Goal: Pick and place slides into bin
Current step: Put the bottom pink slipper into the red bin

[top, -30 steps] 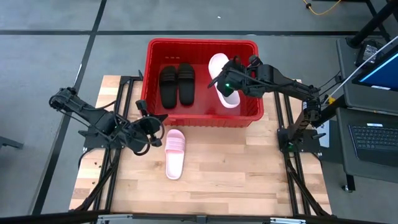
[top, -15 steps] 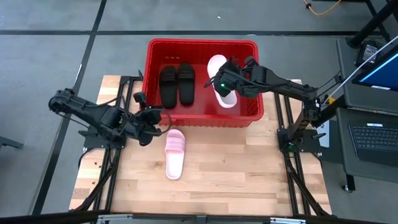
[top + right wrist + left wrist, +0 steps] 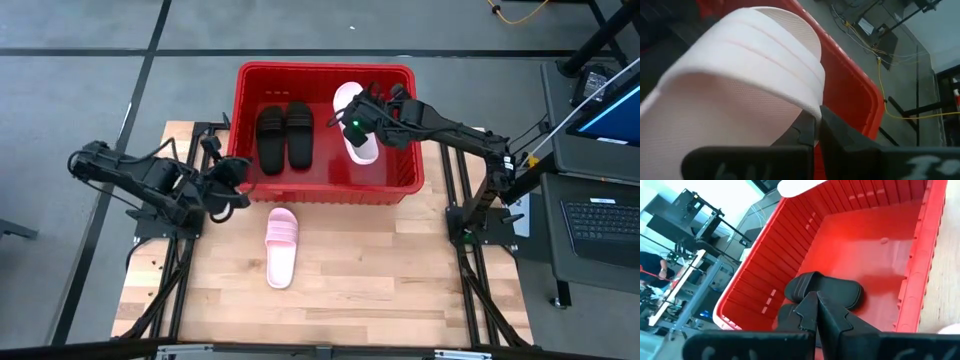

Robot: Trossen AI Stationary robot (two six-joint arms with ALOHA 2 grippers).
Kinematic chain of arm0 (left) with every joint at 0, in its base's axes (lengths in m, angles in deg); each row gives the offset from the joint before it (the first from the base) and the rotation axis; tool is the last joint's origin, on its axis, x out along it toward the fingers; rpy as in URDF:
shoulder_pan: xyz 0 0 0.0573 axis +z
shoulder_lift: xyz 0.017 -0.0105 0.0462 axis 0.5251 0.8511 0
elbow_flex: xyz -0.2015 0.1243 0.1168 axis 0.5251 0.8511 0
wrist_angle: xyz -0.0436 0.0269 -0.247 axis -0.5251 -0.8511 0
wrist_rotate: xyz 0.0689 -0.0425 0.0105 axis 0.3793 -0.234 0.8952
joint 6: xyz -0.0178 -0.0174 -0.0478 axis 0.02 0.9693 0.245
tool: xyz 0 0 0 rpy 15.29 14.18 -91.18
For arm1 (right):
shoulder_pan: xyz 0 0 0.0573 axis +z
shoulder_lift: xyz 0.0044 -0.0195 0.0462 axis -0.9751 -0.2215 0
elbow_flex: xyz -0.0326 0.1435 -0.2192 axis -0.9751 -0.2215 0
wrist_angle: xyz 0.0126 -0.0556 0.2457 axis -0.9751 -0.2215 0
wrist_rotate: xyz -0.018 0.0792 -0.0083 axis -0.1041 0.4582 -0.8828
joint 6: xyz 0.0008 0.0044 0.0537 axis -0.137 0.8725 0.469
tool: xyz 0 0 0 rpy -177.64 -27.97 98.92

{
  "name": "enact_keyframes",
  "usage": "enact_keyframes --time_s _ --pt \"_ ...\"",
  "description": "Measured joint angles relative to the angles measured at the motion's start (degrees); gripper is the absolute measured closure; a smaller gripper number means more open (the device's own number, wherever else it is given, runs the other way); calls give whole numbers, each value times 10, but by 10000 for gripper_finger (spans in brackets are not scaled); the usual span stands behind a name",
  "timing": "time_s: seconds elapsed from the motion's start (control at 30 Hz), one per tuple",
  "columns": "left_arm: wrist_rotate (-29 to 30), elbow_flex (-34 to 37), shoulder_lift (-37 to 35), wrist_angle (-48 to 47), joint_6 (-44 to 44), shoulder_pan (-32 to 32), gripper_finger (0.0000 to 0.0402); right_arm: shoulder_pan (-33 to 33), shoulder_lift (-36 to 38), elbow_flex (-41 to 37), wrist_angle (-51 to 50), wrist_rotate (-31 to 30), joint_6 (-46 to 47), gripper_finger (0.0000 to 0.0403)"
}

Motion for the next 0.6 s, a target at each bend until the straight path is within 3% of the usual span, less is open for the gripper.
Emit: enact_keyframes --time_s 0.33,0.6 --pt "1 0 -28 -1 19 0 400 -28 -2 -5 38 37 -25 390" --pt "2 0 -28 -5 10 0 400 -45 -3 -110 97 36 -18 391"
